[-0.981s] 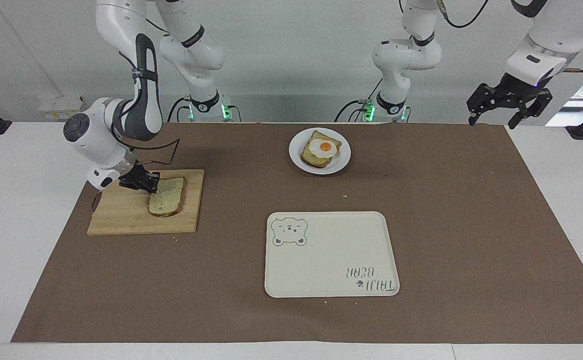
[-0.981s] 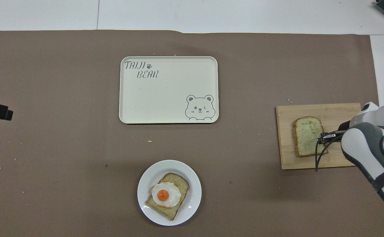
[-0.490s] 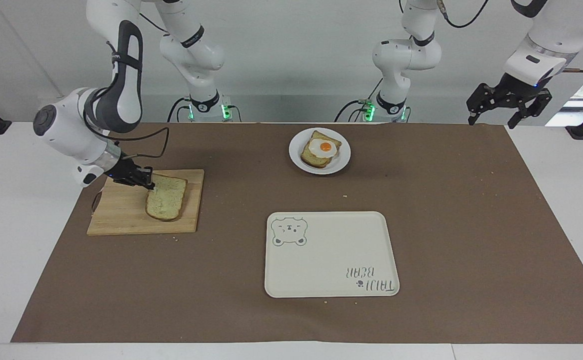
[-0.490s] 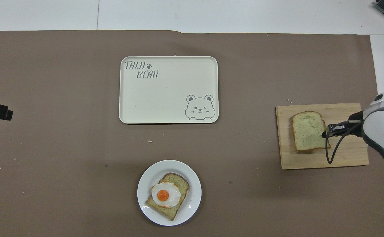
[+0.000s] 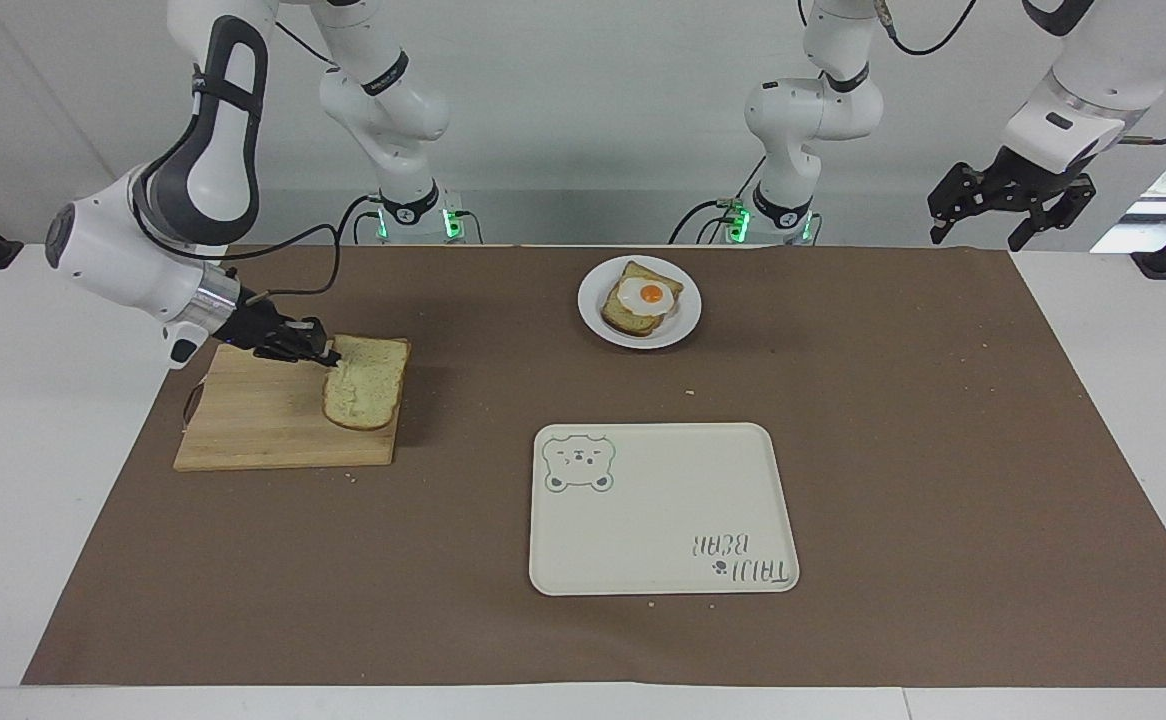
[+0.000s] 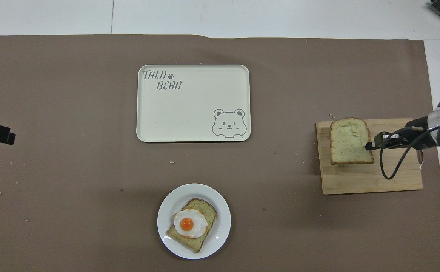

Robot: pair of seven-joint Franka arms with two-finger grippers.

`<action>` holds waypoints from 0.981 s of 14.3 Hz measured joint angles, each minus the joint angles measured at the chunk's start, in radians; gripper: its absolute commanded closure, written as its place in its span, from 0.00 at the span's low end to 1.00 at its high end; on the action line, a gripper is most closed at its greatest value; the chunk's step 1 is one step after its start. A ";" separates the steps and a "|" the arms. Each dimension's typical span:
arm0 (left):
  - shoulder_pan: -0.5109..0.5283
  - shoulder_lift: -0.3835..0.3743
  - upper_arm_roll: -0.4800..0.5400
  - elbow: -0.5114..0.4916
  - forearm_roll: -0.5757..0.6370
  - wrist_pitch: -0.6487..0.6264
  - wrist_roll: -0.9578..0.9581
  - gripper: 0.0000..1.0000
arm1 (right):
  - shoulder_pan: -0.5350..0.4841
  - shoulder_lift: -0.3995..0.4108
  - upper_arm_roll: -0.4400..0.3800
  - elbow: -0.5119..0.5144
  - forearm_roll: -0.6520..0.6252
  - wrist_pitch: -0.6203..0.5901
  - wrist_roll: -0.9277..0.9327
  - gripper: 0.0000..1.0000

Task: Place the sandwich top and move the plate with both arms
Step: 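Grasp the bread slice edge with the right gripper and lift it, then carry the bread slice with the right gripper over the egg toast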

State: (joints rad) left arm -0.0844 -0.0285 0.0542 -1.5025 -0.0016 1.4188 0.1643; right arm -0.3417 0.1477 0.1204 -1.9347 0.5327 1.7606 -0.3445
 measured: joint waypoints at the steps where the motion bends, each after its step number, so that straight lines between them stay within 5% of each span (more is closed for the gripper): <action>1: 0.000 0.000 -0.007 0.001 0.000 0.000 0.000 0.00 | 0.016 0.000 0.006 0.000 0.023 -0.007 0.000 1.00; 4: -0.001 0.000 -0.019 0.002 0.000 -0.006 0.000 0.00 | 0.127 0.000 0.012 -0.004 0.091 0.019 0.040 1.00; 14: -0.002 -0.001 -0.029 0.003 -0.006 -0.022 -0.001 0.00 | 0.508 -0.070 0.017 -0.184 0.253 0.403 0.389 1.00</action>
State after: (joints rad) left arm -0.0861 -0.0292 0.0248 -1.4999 -0.0074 1.3967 0.1635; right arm 0.1666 0.0776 0.1378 -2.1182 0.7853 2.1632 0.0442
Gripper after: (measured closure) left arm 0.000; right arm 0.956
